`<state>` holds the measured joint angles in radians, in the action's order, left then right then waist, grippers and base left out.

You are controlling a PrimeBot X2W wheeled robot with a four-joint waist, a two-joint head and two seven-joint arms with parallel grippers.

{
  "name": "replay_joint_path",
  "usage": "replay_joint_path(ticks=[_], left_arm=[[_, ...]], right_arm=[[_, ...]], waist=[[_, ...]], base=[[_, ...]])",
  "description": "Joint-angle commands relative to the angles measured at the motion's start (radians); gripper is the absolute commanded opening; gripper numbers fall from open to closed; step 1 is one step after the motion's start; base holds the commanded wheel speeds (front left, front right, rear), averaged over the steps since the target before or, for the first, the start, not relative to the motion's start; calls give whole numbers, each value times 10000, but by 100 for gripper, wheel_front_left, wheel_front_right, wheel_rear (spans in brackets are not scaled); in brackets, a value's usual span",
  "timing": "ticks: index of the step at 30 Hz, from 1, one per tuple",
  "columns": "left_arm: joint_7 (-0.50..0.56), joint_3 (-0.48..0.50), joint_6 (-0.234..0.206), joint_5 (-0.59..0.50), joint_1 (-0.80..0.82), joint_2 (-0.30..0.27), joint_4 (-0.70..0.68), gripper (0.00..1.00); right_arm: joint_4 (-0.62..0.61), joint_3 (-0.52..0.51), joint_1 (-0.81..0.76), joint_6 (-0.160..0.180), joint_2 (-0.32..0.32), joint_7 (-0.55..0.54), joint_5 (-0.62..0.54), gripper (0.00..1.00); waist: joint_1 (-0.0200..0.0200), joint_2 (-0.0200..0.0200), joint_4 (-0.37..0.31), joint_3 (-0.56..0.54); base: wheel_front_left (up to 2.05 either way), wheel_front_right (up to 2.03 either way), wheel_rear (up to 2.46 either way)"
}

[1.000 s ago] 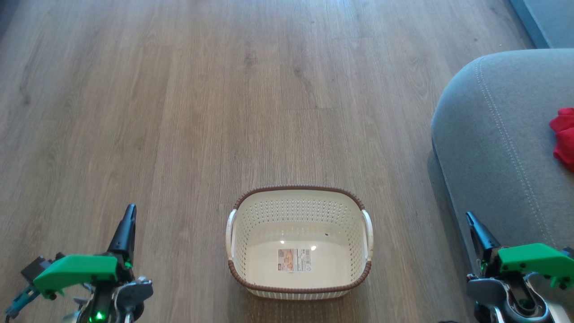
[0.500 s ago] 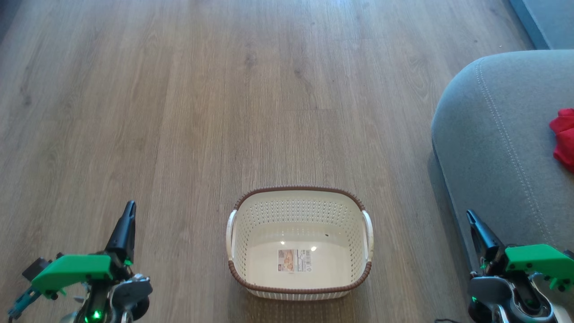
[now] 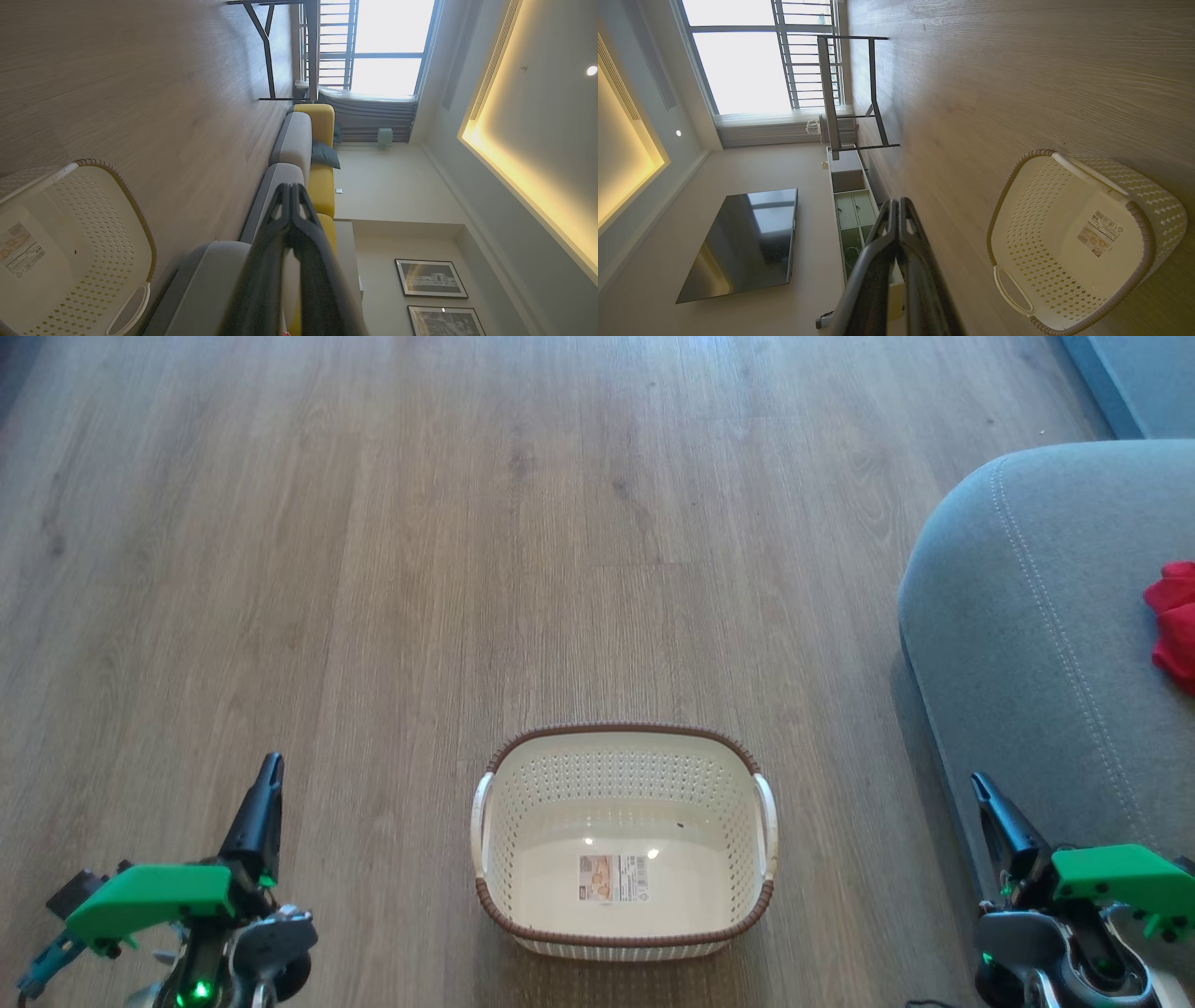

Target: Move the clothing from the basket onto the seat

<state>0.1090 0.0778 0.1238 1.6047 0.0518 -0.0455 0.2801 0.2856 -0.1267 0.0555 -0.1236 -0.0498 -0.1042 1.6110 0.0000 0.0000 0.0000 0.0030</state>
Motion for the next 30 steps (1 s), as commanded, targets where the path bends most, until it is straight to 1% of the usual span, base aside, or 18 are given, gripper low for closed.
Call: replay_joint_path(ticks=[1, 30], left_arm=[[43, 361, 69, 39, 563, -47, -346, 0], [42, 360, 69, 40, 563, -47, -347, 0]], right_arm=[[-410, 168, 521, -71, -39, -58, 8, 0], [-410, 149, 523, -71, -27, -73, -7, 0]], waist=[[0, 0, 0, 1], [0, 0, 0, 1]], base=[[0, 0, 0], [0, 0, 0]])
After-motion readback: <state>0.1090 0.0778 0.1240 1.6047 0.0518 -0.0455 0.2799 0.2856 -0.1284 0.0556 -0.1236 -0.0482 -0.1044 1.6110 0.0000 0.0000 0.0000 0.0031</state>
